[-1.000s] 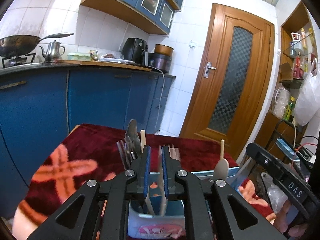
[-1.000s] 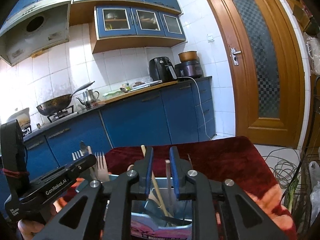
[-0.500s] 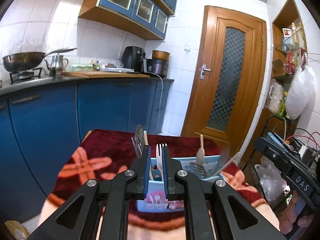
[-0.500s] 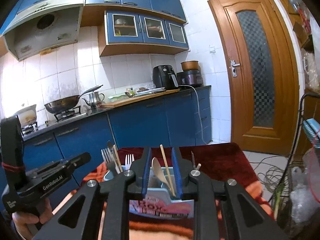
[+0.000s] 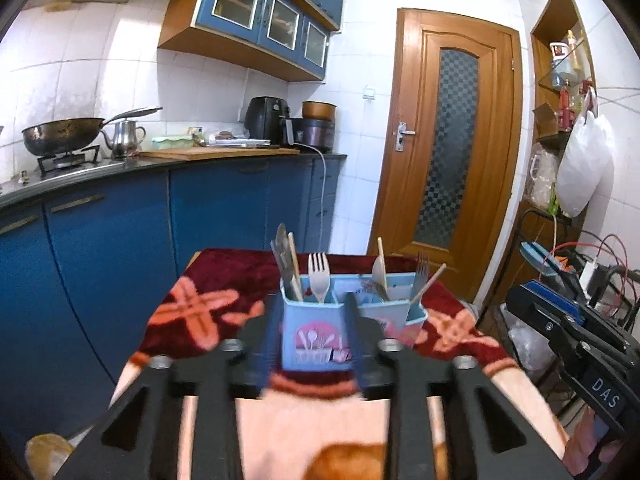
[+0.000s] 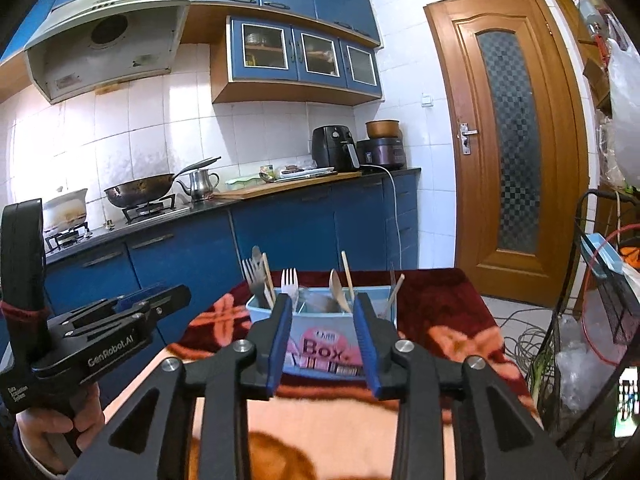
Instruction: Organize utensils
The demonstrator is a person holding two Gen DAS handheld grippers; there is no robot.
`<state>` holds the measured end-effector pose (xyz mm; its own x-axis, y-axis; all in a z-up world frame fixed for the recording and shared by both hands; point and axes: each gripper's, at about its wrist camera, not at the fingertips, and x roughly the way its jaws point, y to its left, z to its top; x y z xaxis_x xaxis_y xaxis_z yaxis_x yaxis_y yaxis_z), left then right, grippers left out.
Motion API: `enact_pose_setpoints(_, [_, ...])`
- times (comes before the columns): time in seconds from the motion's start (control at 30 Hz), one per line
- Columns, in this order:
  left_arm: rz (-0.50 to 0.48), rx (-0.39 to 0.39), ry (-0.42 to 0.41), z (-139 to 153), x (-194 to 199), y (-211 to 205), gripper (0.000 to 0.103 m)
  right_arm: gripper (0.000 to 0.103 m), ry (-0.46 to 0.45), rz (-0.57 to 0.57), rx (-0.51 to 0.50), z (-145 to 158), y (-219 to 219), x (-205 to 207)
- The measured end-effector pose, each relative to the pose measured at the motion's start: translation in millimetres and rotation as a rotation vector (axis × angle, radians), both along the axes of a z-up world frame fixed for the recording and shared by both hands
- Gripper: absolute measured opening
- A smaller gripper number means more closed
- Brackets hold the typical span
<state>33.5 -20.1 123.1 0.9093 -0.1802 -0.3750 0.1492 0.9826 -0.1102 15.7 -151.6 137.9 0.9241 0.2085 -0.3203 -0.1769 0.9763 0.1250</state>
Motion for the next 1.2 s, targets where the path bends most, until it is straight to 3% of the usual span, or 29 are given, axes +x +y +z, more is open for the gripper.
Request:
enact_pose_setpoints(0.23, [0.003,0.018,0.031,-27,-20,5,0.056,0.047,0.037,0.003,0.018,-27,2,-14])
enact_pose_setpoints(0.3, [0.013,0.033,0.036,-36,-21,7,0.066,0.054,0.048,-0.004,0.018,-36,1,-18])
enact_pose_setpoints(0.37, [0.033,0.054,0.048,-46,-19,7,0.069,0.062,0.061,-0.017,0.019,-46,0,-22])
enact_pose_setpoints(0.4, [0.042,0.061,0.055,-52,-18,7,0.069,0.067,0.071,-0.026,0.022,-51,-1,-24])
enact_pose_setpoints(0.67, [0.083,0.078,0.102,-90,-15,6,0.069,0.069,0.078,-0.075,-0.011,-87,-3,-31])
enact_pose_setpoints(1.2, [0.123,0.157,0.108,-119,-15,-7,0.069,0.074,0.105,-0.128,-0.045,-127,-6,-21])
